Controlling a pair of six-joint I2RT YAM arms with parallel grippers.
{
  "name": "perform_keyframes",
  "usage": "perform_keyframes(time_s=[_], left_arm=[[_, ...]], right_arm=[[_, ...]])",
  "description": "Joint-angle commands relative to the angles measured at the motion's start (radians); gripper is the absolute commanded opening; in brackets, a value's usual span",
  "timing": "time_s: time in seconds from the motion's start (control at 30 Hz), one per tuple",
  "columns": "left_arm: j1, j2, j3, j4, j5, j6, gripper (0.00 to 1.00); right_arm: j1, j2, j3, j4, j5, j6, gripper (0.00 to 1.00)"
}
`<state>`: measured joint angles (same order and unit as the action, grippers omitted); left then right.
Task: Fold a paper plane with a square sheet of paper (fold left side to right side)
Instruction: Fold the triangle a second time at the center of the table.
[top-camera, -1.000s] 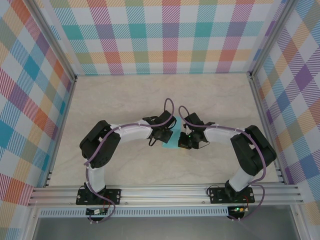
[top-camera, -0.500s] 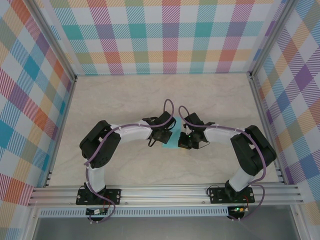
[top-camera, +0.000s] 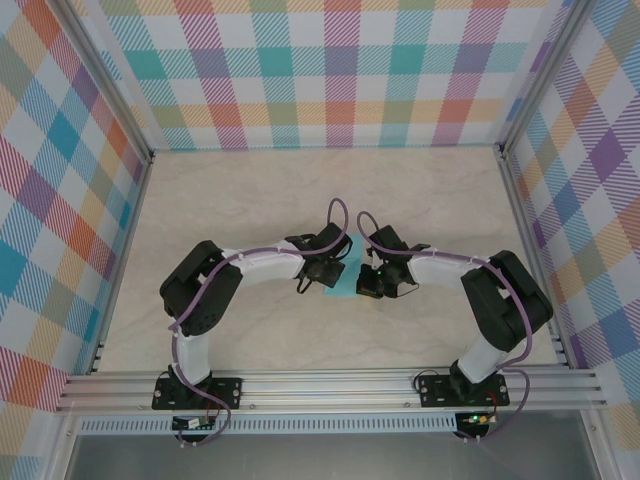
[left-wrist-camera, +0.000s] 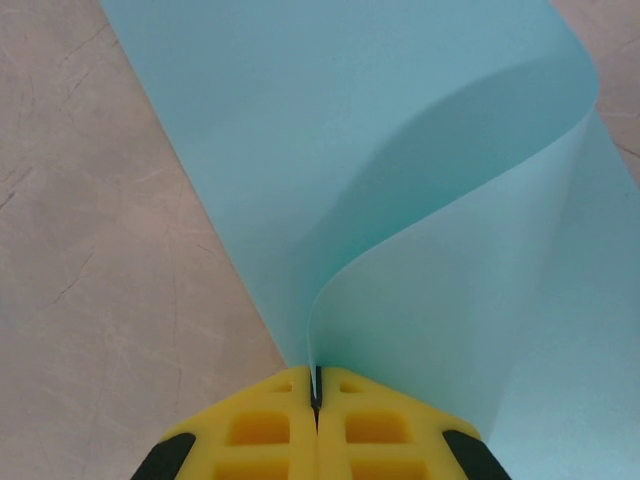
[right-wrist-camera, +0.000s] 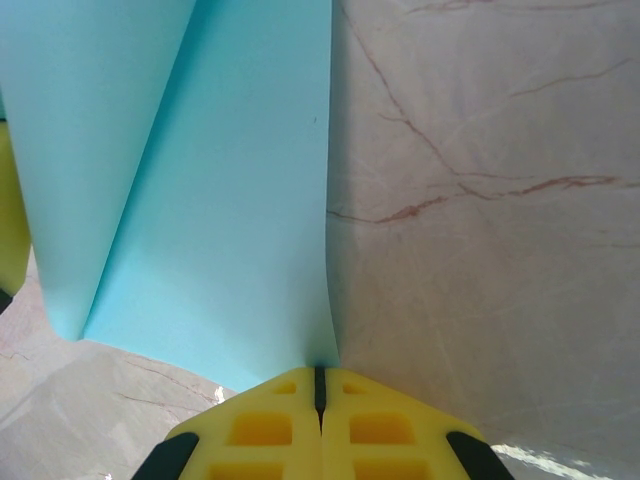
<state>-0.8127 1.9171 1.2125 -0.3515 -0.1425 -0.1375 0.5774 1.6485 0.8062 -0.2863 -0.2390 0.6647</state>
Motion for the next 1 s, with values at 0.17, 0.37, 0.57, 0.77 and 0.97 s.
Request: perform_keyframes(time_s=[0.17, 0.37, 0.57, 0.77, 0.97], left_arm=[[0.016, 0.028, -0.021, 0.015, 0.0, 0.008, 0.0], [0.016, 0.018, -0.039, 0.019, -0.009, 0.006, 0.0], [0.016, 0.004, -0.053, 0.017, -0.013, 0.006, 0.0], [0.015, 0.0, -0.065, 0.021, -0.008, 0.007, 0.0], [0.017, 0.007, -0.067, 0.025, -0.003, 0.006, 0.0]], right_arm=[[0.015, 0.049, -0.017, -0.072, 0.051, -0.027, 0.02], [0.015, 0.047, -0.013, -0.074, 0.05, -0.028, 0.02], [0.015, 0.045, -0.013, -0.074, 0.049, -0.028, 0.02], [0.01, -0.01, -0.029, -0.024, 0.015, -0.016, 0.04], [-0.064, -0.176, -0.082, 0.063, -0.08, 0.017, 0.09]])
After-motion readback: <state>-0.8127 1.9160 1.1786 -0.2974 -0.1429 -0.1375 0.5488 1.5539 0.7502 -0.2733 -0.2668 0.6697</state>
